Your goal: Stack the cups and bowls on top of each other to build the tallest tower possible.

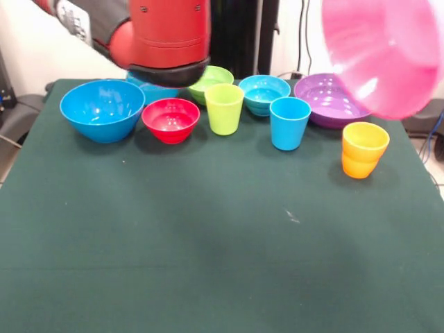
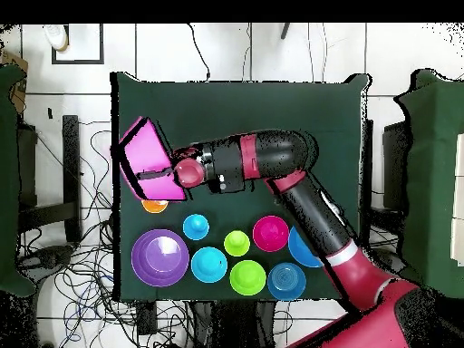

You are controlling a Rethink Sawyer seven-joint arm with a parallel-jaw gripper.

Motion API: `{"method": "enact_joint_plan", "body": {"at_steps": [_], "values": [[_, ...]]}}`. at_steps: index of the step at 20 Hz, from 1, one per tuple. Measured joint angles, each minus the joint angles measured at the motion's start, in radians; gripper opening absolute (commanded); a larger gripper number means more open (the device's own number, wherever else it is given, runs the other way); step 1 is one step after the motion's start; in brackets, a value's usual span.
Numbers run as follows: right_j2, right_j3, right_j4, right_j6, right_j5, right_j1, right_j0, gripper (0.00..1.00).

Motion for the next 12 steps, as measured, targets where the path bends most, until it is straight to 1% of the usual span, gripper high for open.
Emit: {"method": "enact_joint_plan", "body": {"at_steps": [1,3,4,10,12], "values": [[0.029,0.022,0.047,0.000,-0.028,0.033,0.012,1.00],[0.044,0.035,0.068,0.000,-0.040,0.050,0.019,1.00],[0.061,0.053,0.091,0.000,-0.052,0.070,0.027,1.00],[0.098,0.101,0.121,0.000,-0.061,0.123,0.042,1.00],[0.100,0.109,0.124,0.000,-0.061,0.131,0.043,1.00]]}}
